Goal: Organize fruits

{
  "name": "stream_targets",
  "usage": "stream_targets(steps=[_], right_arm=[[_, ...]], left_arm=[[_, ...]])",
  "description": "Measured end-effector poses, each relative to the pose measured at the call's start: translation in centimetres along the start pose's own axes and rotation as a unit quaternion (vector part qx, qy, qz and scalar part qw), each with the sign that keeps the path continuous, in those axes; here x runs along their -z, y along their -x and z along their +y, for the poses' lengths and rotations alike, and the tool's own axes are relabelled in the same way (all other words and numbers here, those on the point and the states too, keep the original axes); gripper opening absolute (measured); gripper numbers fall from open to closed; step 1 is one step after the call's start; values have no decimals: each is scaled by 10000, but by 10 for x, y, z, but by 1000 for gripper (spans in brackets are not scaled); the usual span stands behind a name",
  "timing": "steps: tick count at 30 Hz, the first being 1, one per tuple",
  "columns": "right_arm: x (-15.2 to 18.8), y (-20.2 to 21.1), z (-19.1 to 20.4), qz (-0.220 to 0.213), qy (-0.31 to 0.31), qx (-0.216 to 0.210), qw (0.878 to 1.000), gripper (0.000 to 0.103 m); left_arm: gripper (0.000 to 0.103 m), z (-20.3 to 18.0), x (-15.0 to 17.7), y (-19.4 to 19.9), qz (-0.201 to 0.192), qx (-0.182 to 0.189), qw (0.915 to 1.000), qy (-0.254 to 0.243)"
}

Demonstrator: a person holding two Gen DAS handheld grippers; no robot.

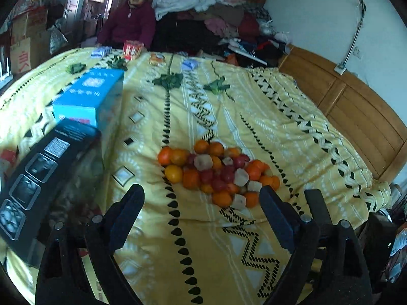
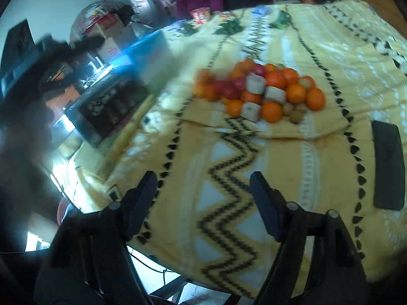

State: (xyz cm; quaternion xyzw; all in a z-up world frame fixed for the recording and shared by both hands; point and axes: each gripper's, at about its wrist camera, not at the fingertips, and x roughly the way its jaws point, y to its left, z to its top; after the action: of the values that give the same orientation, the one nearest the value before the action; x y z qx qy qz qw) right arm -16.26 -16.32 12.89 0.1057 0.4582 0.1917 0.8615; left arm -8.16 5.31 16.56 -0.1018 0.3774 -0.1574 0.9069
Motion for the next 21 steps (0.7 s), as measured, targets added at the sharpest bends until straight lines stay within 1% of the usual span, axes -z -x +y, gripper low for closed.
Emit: stream_targets(steps=[1, 3, 4, 6, 8, 11, 15, 19, 21], right_arm=[[-2, -1, -12, -12, -138, -2, 9999, 64], [-3, -2, -29, -50, -290, 63, 9995, 63], [-4, -3, -38, -59, -367, 65, 9993, 63], [-4, -6, -51, -52, -471, 79, 9988, 63], [-2, -11, -63, 9, -562, 69, 9984, 63], [3, -20, -75, 146, -679, 52, 9976, 63], [6, -31, -89, 298, -802, 30, 9963, 63], [6, -36, -99, 336, -885, 42, 9955, 63], [6, -36, -100, 348, -883, 35, 9955, 63]], left_arm=[[87, 1, 4, -15, 121, -9, 9999, 7], [71, 7, 10, -44, 371, -66, 9993, 14], [68, 12, 12, -61, 524, -155, 9985, 20], [53, 23, 15, -89, 734, -282, 9969, 17], [46, 33, 15, -113, 896, -393, 9952, 49], [46, 41, 11, -138, 957, -545, 9939, -12], [46, 45, 3, -160, 1004, -482, 9938, 1], [46, 54, -4, -171, 828, -349, 9949, 453], [46, 55, -6, -175, 818, -320, 9946, 553]])
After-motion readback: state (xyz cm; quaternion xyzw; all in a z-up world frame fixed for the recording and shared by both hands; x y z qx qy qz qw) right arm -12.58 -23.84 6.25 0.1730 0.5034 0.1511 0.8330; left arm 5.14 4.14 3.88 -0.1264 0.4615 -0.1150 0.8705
